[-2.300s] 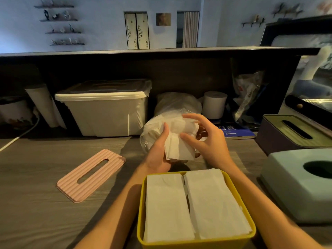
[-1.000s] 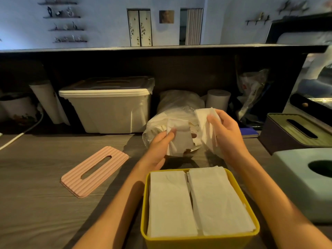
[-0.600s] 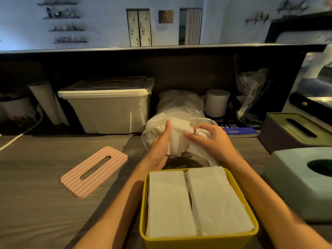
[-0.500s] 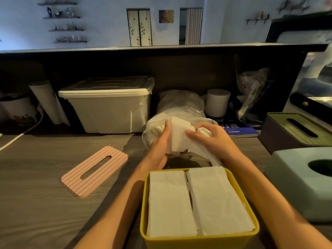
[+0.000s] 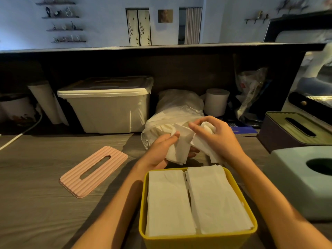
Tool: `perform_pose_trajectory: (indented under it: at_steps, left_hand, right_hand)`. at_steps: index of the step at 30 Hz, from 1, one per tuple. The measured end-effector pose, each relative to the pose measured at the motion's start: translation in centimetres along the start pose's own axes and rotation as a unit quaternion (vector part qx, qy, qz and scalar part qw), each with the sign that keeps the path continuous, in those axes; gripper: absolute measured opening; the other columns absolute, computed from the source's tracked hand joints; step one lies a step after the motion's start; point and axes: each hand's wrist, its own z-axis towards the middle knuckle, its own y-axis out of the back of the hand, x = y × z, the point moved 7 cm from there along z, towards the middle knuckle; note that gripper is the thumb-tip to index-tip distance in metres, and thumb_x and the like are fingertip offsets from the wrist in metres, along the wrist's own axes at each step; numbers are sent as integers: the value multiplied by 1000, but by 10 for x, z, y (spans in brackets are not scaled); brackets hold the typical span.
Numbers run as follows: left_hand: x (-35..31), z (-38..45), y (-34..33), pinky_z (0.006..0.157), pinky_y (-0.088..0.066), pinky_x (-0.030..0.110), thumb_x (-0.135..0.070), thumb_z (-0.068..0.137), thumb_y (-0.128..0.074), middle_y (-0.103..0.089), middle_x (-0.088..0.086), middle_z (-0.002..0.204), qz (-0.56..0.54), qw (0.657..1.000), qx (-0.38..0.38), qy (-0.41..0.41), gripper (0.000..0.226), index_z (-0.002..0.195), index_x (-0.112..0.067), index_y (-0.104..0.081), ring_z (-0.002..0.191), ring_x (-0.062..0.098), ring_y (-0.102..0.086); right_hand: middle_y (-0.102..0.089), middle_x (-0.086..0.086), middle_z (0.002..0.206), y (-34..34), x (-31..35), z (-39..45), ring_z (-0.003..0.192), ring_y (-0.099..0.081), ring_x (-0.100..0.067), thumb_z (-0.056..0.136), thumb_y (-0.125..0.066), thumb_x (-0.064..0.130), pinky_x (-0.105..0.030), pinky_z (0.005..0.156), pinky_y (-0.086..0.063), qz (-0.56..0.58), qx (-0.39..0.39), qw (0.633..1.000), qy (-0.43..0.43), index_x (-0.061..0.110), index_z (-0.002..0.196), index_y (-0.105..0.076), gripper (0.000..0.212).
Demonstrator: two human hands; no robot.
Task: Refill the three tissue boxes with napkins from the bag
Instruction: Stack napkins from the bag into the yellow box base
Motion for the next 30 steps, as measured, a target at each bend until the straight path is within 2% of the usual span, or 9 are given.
perform_pose_trajectory:
  at_steps: [3,6,10,14,17,20,24,28,30]
  left_hand:
    - [1,-3,-3,62,-56,18,-44,101,-55,-66,-5,103,19,1000,-2,14,44,134,-16,-53,86,9,-68]
    - [5,1,-5,104,-49,41,-84,67,-69,-55,-2,145,25,999,0,25,103,148,-27,-43,129,22,-53]
    - [4,5,-9,101,-52,50,-45,80,-83,-68,5,131,22,999,17,-20,69,138,-19,-56,123,28,-63]
    - [2,10,5,98,-55,49,-18,84,-81,-74,5,117,12,998,-47,-50,45,125,-21,-62,114,26,-67]
    - [1,12,15,89,-59,39,-23,85,-79,-73,-2,113,-18,995,-76,-55,37,116,-33,-61,109,19,-68]
    - [0,12,19,83,-60,41,-38,93,-70,-74,2,113,-59,992,-109,-31,39,127,-24,-60,108,23,-70]
    - [5,12,19,75,-58,42,-39,101,-55,-73,4,102,-143,985,-98,15,15,112,-29,-59,98,26,-69]
    - [0,1,7,82,-54,42,-31,105,-48,-62,15,135,-144,985,-79,47,44,144,-10,-48,105,31,-66]
    - [2,-4,5,91,-48,38,-26,108,-39,-62,15,133,-147,986,-54,55,45,146,-2,-45,113,33,-61]
  right_hand:
    - [-64,15,104,-3,0,-1,94,-62,-7,82,-65,61,-14,64,-48,55,5,997,-49,33,109,-64,39]
    - [-61,12,114,-16,-5,-3,100,-62,-9,76,-57,72,-20,70,-52,72,26,994,-81,35,118,-57,57]
    - [-50,10,126,-26,-18,-2,107,-53,-7,93,-47,67,-16,70,-43,57,46,991,-112,27,140,-48,62]
    - [-50,12,124,-27,-21,-2,97,-55,-6,98,-50,60,-15,60,-42,33,86,989,-117,31,143,-45,54]
    - [-56,16,112,-23,-21,-2,100,-60,-7,98,-59,48,-19,64,-49,5,109,989,-98,33,138,-51,44]
    - [-61,19,112,-15,-16,-2,106,-62,-7,95,-66,41,-21,74,-54,12,107,992,-58,35,129,-60,35]
    - [-70,21,105,-10,-9,-2,100,-67,1,93,-68,41,-21,73,-57,84,132,987,-42,44,115,-65,22]
    - [-73,14,114,-17,-5,-2,108,-69,-6,93,-68,38,-30,88,-57,197,171,962,-84,31,124,-69,31]
    - [-74,15,107,-21,-6,-4,101,-70,-3,91,-70,39,-25,84,-52,166,162,969,-84,28,117,-71,28]
